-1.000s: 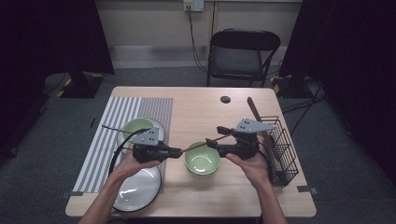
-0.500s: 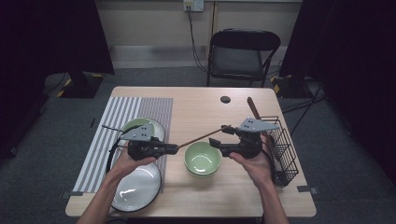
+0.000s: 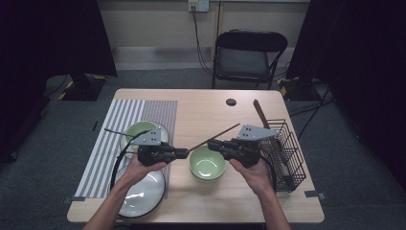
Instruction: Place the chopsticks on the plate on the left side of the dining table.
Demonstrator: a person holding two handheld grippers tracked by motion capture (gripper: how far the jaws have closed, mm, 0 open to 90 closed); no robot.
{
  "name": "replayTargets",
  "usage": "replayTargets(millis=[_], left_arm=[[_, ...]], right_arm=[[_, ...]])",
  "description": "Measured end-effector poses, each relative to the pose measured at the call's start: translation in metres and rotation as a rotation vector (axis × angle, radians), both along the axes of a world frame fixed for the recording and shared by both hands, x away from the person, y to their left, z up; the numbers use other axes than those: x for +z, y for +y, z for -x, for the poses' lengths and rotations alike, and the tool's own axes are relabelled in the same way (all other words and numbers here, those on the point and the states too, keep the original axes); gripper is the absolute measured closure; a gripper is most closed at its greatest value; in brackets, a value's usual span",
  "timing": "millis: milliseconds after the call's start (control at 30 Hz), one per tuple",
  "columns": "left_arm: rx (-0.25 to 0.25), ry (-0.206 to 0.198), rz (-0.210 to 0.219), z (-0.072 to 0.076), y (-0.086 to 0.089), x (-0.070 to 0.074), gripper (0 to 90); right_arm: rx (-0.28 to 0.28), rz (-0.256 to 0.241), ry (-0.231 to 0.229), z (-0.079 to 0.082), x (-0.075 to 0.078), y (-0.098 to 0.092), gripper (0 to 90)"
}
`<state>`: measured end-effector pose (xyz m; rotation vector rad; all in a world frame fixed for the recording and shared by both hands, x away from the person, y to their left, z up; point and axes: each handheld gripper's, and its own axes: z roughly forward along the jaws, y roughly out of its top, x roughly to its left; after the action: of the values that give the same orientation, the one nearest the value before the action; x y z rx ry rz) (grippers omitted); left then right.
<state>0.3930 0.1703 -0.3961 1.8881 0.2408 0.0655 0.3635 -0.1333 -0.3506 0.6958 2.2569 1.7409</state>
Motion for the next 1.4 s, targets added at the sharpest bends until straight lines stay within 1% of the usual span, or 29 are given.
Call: replayTargets(millis=[33,67,133,200,267,333,367,400,433,500,533,600,633,667,733,767,800,833,867,900,933,1000,1067,1100,1133,1167,1267,1333,1400], left_arm=[[-0.001,-0.001,0.004,0.001,-0.002,0.000,85.2],[0.013,-0.014,0.002,0.002,-0.002,0.001,85.2],[0.015,-0.008,0.022,0.001,0.000,0.004,85.2],[0.024,-0.004,0.042,0.001,0.003,0.006,85.2],[0.026,0.004,0.063,0.002,0.004,0.007,85.2],[0.021,0.008,0.067,0.002,0.004,0.007,85.2],[0.016,0.005,0.052,0.002,0.001,0.006,85.1],[0.016,0.005,0.052,0.002,0.001,0.006,85.2],[0.010,0.004,0.039,0.003,-0.004,0.003,85.2],[-0.003,0.011,0.039,0.004,-0.009,0.001,85.2],[-0.006,0.012,0.025,0.005,-0.011,0.000,85.2],[-0.011,0.012,0.022,0.006,-0.014,-0.001,85.2],[-0.017,0.013,0.014,0.008,-0.020,-0.004,85.1],[-0.018,0.015,0.008,0.009,-0.022,-0.004,84.9],[-0.022,0.015,0.008,0.010,-0.024,-0.005,84.7],[-0.032,0.025,0.026,0.010,-0.026,-0.005,84.7],[-0.032,0.025,0.026,0.010,-0.026,-0.005,84.8],[-0.038,0.039,0.058,0.011,-0.026,-0.004,84.8],[-0.038,0.039,0.058,0.011,-0.026,-0.004,84.9],[-0.045,0.051,0.084,0.012,-0.026,-0.002,84.9],[-0.049,0.056,0.082,0.012,-0.026,-0.002,84.9],[-0.053,0.057,0.081,0.012,-0.028,-0.003,84.8],[-0.052,0.054,0.077,0.012,-0.028,-0.004,84.5],[-0.030,0.056,0.081,0.012,-0.029,-0.004,83.2],[-0.030,0.056,0.081,0.012,-0.029,-0.004,79.5],[-0.024,0.061,0.096,0.012,-0.028,-0.004,78.6],[-0.021,0.043,0.090,0.013,-0.027,-0.002,81.2],[-0.026,0.044,0.081,0.014,-0.028,-0.003,82.4],[-0.033,0.032,0.071,0.015,-0.029,-0.003,83.8]], right_arm=[[-0.005,0.001,-0.001,0.000,0.000,0.001,84.7],[-0.001,0.002,0.001,0.000,0.000,0.001,84.1],[0.012,0.007,0.006,0.001,-0.001,0.002,78.8],[0.014,0.015,0.009,0.002,-0.001,0.004,75.7],[-0.005,0.013,0.014,0.001,-0.001,0.004,72.2],[-0.027,0.017,0.017,-0.001,-0.002,0.004,67.9],[-0.032,0.011,0.024,-0.001,-0.003,0.003,68.7],[-0.031,0.010,0.025,-0.002,-0.003,0.003,69.6],[-0.034,0.004,0.023,-0.002,-0.003,0.003,70.1],[-0.036,0.001,0.010,0.000,-0.001,0.003,78.2],[-0.038,-0.001,0.006,0.001,0.000,0.003,80.0],[-0.025,-0.014,0.005,0.002,0.002,0.002,81.1],[-0.009,-0.034,0.004,0.003,0.003,0.003,82.5],[-0.004,-0.036,0.001,0.004,0.004,0.003,83.0],[0.015,-0.055,0.002,0.006,0.005,0.006,83.6],[0.018,-0.063,0.000,0.007,0.005,0.007,83.2],[0.018,-0.063,0.000,0.007,0.005,0.007,83.2],[0.021,-0.069,-0.004,0.008,0.006,0.009,78.9],[0.022,-0.072,-0.003,0.008,0.006,0.011,78.2],[0.026,-0.073,-0.002,0.009,0.005,0.012,77.4],[0.035,-0.076,-0.002,0.009,0.004,0.013,75.5],[0.035,-0.070,-0.006,0.009,0.003,0.016,80.2],[0.036,-0.069,-0.003,0.009,0.003,0.017,81.5],[0.051,-0.076,0.003,0.009,0.002,0.018,84.5],[0.063,-0.083,0.013,0.009,0.002,0.019,85.8],[0.055,-0.078,0.019,0.009,0.002,0.020,85.9],[0.062,-0.054,0.020,0.010,0.000,0.023,86.0],[0.064,-0.045,0.037,0.009,-0.002,0.025,86.0],[0.067,-0.045,0.042,0.009,-0.003,0.026,86.0]])
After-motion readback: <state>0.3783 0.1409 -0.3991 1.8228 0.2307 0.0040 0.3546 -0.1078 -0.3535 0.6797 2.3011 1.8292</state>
